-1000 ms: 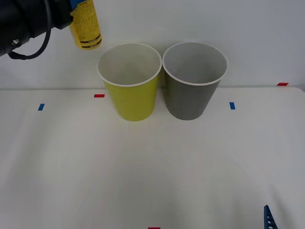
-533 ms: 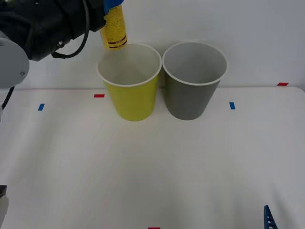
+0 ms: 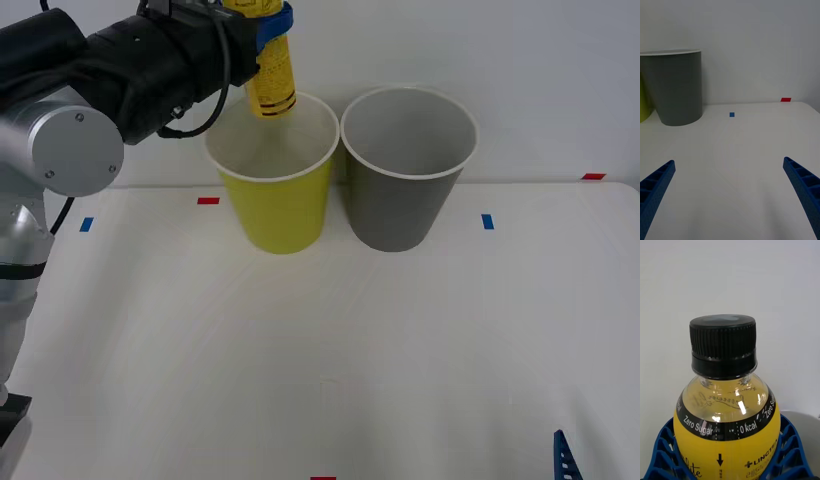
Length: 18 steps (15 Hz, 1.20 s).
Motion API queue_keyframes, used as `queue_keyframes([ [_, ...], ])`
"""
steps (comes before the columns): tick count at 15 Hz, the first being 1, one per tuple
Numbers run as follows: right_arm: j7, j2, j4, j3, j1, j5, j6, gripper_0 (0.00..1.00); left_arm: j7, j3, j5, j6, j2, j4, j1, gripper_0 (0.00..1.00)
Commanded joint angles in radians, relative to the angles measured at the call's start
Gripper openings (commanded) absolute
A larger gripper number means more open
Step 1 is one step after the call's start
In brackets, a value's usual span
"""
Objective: Put cans in the gray bin and PET bottles in the light green bin.
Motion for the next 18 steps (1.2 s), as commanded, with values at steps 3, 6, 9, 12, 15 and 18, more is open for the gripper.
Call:
queue_keyframes([
  [3, 0.000, 0.000, 0.000, 0.000, 0.000, 0.000, 0.000, 1.00, -0.016, -0.013, -0.022, -0.021, -0.012, 0.035, -0.019, 0.00],
  [6, 0.000, 0.000, 0.000, 0.000, 0.000, 0.000, 0.000, 1.00, -0.023, -0.053, -0.040, -0.102, -0.012, 0.073, -0.023, 0.00],
  [9, 0.000, 0.000, 0.000, 0.000, 0.000, 0.000, 0.000, 1.00, -0.022, -0.055, -0.045, -0.105, -0.012, 0.073, -0.023, 0.00],
  [12, 0.000, 0.000, 0.000, 0.000, 0.000, 0.000, 0.000, 1.00, -0.020, -0.055, -0.047, -0.105, -0.011, 0.073, -0.022, 0.00],
  [15, 0.000, 0.000, 0.000, 0.000, 0.000, 0.000, 0.000, 1.00, -0.020, -0.055, -0.048, -0.108, -0.004, 0.075, -0.022, 0.00],
  [18, 0.000, 0.000, 0.000, 0.000, 0.000, 0.000, 0.000, 1.00, -0.019, -0.055, -0.048, -0.108, 0.002, 0.073, -0.022, 0.00],
])
